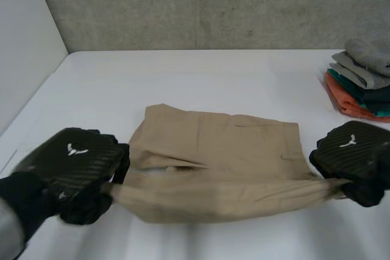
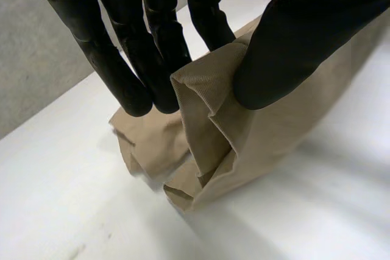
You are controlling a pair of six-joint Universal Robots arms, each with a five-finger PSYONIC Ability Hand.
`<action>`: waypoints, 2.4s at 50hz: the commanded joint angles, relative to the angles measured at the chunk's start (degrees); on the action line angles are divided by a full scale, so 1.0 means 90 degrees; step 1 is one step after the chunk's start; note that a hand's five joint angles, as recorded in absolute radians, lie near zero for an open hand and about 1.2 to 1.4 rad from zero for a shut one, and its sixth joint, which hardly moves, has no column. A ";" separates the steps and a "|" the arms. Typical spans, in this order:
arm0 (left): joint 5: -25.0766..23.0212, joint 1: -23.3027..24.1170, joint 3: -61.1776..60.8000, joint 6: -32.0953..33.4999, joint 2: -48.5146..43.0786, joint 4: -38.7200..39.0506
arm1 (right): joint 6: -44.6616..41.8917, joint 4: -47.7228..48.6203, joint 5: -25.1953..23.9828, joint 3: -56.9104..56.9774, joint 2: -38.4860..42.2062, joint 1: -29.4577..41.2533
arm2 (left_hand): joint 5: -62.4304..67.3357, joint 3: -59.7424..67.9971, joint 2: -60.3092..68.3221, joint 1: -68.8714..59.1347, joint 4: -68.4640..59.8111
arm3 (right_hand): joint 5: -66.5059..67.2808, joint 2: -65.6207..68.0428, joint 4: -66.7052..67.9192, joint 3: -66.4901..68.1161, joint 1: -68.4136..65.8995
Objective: Fold the laundry.
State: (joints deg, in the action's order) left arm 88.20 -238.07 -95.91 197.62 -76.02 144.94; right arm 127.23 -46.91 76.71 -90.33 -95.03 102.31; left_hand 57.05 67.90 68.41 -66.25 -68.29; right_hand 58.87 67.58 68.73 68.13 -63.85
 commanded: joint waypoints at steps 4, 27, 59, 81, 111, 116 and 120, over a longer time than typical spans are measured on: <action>-0.0795 -0.0091 0.0218 0.0483 0.0575 -0.1583 | -0.0717 -0.1359 -0.0476 0.0233 -0.0554 -0.0244 | 0.1439 0.1345 0.1288 -0.1528 -0.1301 | 0.1237 0.1380 0.1253 0.1319 -0.1795; 0.0120 -0.0589 0.1706 0.1470 -0.2449 0.1633 | 0.0244 0.0365 0.0058 0.1749 0.2100 0.0232 | 0.1439 0.1345 0.1288 -0.1528 -0.1301 | 0.1237 0.1380 0.1253 0.1319 -0.1795; 0.0073 -0.0921 0.2896 -0.0297 -0.2979 0.4852 | 0.2563 0.4713 0.0529 0.3047 0.2609 0.0683 | 0.1439 0.1345 0.1288 -0.1528 -0.1301 | 0.1237 0.1380 0.1253 0.1319 -0.1795; 0.0259 -0.0276 -0.1344 0.0141 -0.2328 0.3713 | 0.1382 0.3879 0.0314 -0.0735 0.2514 0.0576 | 0.1439 0.1345 0.1288 -0.1528 -0.1301 | 0.1237 0.1380 0.1253 0.1319 -0.1795; -0.0335 0.0486 0.0547 0.1977 -0.2831 0.2869 | 0.0063 0.1510 0.0148 -0.1066 0.2063 0.0390 | -0.6339 -0.6433 -0.6490 0.6250 0.6476 | 0.1237 0.1380 0.1253 0.1319 -0.1795; -0.1447 0.0281 0.2517 0.2494 -0.4537 0.3534 | 0.0150 0.1823 0.0138 -0.1203 0.2073 0.0399 | -0.6058 -0.6152 -0.6209 0.5969 0.6196 | 0.1237 0.1380 0.1253 0.1319 -0.1795; -0.2210 0.0125 0.3916 0.2807 -0.5780 0.3408 | 0.0287 0.2018 0.0138 -0.1301 0.2082 0.0399 | -0.5512 -0.5607 -0.5664 0.5424 0.5650 | 0.1237 0.1380 0.1253 0.1319 -0.1795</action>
State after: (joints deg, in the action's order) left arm 77.63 -235.11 -77.46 219.08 -113.10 175.51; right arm 128.51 -31.09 78.02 -100.83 -76.45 105.94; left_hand 2.92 12.33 11.88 -11.12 -11.82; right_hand 59.15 67.77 68.81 68.58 -63.85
